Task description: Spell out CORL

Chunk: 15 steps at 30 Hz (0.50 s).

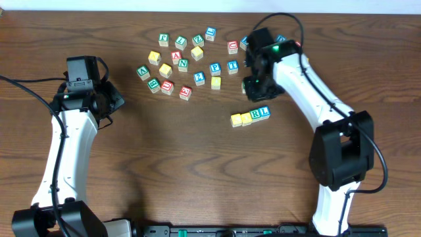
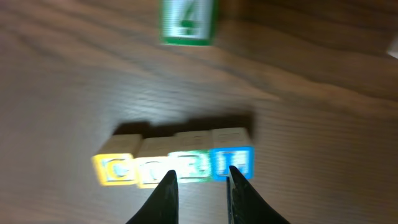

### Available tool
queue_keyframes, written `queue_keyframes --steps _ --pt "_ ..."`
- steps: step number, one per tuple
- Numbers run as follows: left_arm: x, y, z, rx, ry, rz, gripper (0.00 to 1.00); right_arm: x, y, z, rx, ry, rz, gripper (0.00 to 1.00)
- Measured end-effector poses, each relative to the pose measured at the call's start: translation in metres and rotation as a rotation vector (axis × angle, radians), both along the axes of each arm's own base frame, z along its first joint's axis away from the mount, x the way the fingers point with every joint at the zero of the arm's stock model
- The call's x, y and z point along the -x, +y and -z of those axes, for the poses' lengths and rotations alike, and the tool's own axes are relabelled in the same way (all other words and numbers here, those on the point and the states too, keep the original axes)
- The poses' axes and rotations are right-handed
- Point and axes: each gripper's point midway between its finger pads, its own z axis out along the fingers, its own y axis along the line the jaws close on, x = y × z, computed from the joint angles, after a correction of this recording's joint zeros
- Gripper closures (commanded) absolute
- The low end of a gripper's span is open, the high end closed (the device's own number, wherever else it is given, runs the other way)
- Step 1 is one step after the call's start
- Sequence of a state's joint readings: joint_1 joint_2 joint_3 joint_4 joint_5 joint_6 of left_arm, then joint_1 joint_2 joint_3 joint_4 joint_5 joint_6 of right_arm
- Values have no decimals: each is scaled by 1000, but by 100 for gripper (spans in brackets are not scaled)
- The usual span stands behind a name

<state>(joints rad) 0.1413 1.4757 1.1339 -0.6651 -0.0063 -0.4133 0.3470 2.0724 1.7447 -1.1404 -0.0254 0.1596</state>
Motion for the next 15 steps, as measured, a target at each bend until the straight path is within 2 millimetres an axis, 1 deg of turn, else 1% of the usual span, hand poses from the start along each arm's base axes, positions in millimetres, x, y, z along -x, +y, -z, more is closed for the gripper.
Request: queue_keyframes --steps 3,6,7,10,13,15 --pt "0 0 0 0 2 0 93 1 -25 11 9 30 63 80" --pt "0 0 0 0 3 0 92 5 -54 29 19 65 135 80" --pt "0 0 0 0 2 0 92 7 -61 35 23 75 152 80" --pt "0 0 0 0 2 0 92 12 -66 48 22 87 163 81" --pt "0 0 0 0 3 0 92 13 -61 60 -3 76 156 80" --pt "1 0 1 1 5 0 92 14 -59 63 -13 76 154 80"
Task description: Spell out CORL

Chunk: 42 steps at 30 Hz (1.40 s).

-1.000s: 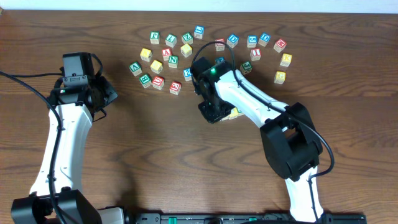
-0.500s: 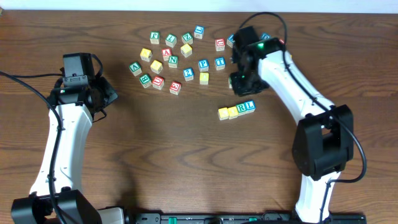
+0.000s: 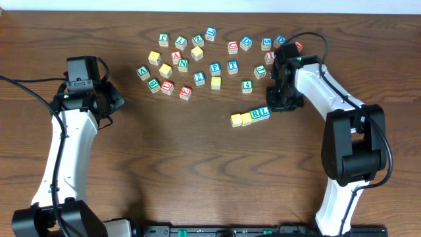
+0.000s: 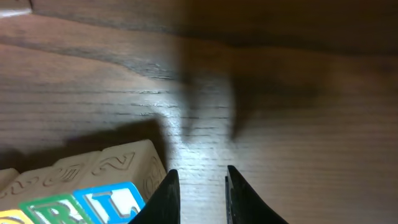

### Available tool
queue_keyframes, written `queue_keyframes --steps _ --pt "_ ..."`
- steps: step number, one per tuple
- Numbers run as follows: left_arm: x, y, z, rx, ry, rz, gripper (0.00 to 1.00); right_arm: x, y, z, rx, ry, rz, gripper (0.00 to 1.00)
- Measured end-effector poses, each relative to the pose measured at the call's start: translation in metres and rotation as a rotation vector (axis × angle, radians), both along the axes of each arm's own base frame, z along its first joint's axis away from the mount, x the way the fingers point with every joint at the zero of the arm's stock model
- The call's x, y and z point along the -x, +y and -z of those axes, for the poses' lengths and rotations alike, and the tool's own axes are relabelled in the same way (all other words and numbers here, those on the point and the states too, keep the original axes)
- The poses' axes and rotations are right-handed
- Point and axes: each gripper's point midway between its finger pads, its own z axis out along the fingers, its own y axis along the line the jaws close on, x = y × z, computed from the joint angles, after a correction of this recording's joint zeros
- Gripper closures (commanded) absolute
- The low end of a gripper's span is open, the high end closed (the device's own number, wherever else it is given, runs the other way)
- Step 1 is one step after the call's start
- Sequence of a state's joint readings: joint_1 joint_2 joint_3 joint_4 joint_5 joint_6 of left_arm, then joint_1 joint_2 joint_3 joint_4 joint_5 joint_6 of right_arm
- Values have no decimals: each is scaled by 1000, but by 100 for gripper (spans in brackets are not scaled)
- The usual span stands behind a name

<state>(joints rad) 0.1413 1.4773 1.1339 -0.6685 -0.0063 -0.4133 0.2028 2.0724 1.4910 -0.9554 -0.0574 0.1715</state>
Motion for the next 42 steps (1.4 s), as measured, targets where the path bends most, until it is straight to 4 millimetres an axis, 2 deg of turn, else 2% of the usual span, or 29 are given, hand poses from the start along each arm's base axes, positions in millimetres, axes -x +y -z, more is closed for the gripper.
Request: queue_keyframes --steps 4,11,16,22,30,33,36,38,41,42 --pt "0 0 0 0 1 0 92 9 4 7 -17 25 -5 81" --pt "0 0 0 0 0 0 92 12 12 7 -46 34 -16 81" --pt "0 0 0 0 1 0 92 26 33 7 -53 69 -68 82" --pt "0 0 0 0 0 0 92 33 51 6 -74 82 -75 82" --pt "0 0 0 0 1 0 93 37 59 6 -90 92 -67 82" --pt "0 0 0 0 0 0 92 39 54 -2 -59 114 -63 81" --pt "0 0 0 0 1 0 92 27 49 -25 -10 84 -52 83" --pt "0 0 0 0 0 0 93 17 49 -42 11 46 -49 89" --pt "0 0 0 0 1 0 93 10 58 -55 8 2 -63 99" --pt "0 0 0 0 1 0 92 12 68 -59 -1 -11 -83 99"
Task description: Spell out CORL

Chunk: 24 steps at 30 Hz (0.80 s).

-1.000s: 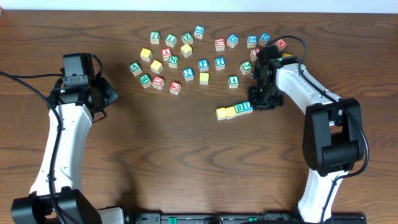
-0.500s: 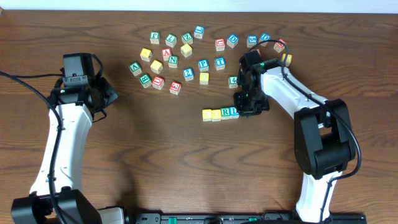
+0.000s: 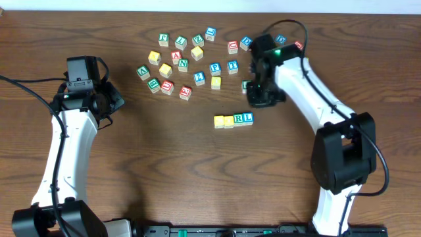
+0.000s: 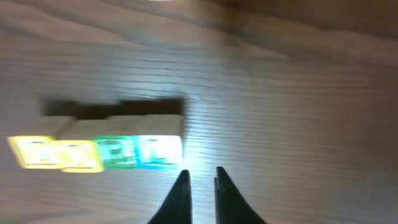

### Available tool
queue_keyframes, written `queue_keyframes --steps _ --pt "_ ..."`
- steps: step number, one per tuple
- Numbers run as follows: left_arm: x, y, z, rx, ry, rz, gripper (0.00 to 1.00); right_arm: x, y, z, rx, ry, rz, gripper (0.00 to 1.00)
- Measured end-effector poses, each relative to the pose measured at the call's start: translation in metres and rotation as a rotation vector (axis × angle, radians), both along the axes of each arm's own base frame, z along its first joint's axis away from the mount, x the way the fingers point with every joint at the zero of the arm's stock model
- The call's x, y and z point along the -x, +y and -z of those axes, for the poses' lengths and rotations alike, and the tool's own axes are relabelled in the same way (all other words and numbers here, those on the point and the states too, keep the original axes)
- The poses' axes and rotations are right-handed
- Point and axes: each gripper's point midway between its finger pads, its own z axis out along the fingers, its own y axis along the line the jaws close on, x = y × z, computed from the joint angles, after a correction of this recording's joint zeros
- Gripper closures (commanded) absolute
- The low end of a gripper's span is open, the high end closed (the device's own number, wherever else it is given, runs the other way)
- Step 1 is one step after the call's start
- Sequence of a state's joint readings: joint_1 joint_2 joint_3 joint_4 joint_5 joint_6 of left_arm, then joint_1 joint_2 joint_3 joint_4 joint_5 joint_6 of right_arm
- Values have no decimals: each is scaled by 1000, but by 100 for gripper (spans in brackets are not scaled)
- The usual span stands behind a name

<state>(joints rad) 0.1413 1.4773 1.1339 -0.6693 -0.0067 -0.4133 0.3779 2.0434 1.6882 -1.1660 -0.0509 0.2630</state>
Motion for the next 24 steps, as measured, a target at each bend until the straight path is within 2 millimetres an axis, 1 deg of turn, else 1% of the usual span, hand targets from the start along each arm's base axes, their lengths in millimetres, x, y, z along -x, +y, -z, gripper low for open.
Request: queue_keyframes --steps 5,6,7,8,10,13,18,21,24 --pt "0 0 0 0 0 0 92 19 54 2 -29 -24 -98 99" --pt "0 0 0 0 0 0 92 22 64 5 -34 -32 -108 99" --pt "0 0 0 0 0 0 92 36 78 15 -32 -18 -116 99" --pt "0 0 0 0 0 0 93 43 84 21 -30 -13 -115 99" --pt "0 0 0 0 0 0 92 48 87 28 -30 -12 -106 99" --pt "0 0 0 0 0 1 92 58 86 38 -16 13 -93 99" --pt "0 0 0 -1 1 2 92 62 91 45 -18 4 -96 99" --pt "0 0 0 -1 0 2 92 64 90 49 -11 8 -96 99" --pt "0 0 0 -1 0 2 93 62 87 49 6 -3 -80 99"
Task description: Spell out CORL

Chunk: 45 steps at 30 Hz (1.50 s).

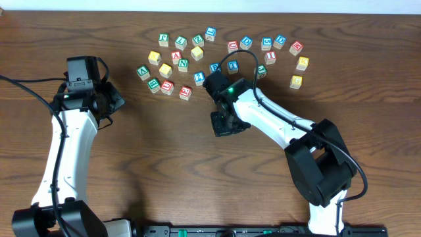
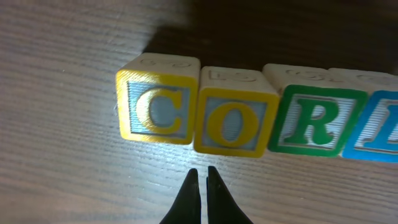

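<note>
In the right wrist view, four letter blocks stand side by side in a row: a yellow C, a yellow O, a green R and a blue L cut off by the frame's right edge. My right gripper is shut on nothing, low over the table just in front of the C and O. In the overhead view the right gripper covers the row. My left gripper hangs far to the left, away from the blocks; its jaws cannot be made out.
Several loose letter blocks lie scattered along the far side of the table, from the left centre across to three at the right. The right arm stretches across the middle.
My right gripper was up and right of the row with a narrow gap between its fingers. Now it is lower and further left, over the row's C and O end, fingers together.
First the row lay slightly slanted right of centre, my right gripper above it with fingers a little apart. Then the gripper was at the row's L end. Later the row lay straighter and further left. Now the gripper sits shut by the C and O.
</note>
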### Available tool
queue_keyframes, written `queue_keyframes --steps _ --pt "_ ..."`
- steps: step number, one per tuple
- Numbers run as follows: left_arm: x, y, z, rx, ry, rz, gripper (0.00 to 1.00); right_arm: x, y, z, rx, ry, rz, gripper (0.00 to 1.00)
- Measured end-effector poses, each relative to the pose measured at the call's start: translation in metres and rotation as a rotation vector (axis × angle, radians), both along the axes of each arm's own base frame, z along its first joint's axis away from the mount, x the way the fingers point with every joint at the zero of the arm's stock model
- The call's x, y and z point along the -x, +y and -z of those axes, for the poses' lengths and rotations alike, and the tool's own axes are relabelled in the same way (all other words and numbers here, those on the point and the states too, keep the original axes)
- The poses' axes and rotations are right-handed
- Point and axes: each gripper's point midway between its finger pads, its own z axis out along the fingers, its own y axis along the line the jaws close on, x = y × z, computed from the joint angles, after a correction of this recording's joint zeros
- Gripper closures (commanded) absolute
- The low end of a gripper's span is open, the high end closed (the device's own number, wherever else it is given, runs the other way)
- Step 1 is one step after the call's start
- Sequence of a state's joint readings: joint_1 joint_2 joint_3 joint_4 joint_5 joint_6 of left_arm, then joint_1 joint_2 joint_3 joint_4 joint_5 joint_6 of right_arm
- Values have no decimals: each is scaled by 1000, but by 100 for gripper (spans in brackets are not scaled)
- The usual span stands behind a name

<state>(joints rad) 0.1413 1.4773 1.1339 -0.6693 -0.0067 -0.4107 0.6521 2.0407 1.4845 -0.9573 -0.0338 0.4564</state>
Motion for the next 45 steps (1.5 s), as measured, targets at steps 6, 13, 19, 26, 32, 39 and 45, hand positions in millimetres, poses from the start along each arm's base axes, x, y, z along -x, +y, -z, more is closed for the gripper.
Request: queue_keyframes --steps 6,13,19,26,32,39,45 --pt "0 0 0 0 0 0 92 -5 -3 2 20 -22 12 99" --pt "0 0 0 0 0 0 92 -8 -1 5 17 -31 13 99" --pt "0 0 0 0 0 0 92 -9 -1 5 17 -34 13 99" --pt "0 0 0 0 0 0 92 -8 -1 5 14 -30 6 99" --pt "0 0 0 0 0 0 92 -7 -1 5 15 -28 -1 99" --pt "0 0 0 -19 6 38 92 -9 0 -3 1 -44 -8 99" --pt "2 0 -19 -42 -45 64 92 -28 -12 -71 -102 -182 38 92"
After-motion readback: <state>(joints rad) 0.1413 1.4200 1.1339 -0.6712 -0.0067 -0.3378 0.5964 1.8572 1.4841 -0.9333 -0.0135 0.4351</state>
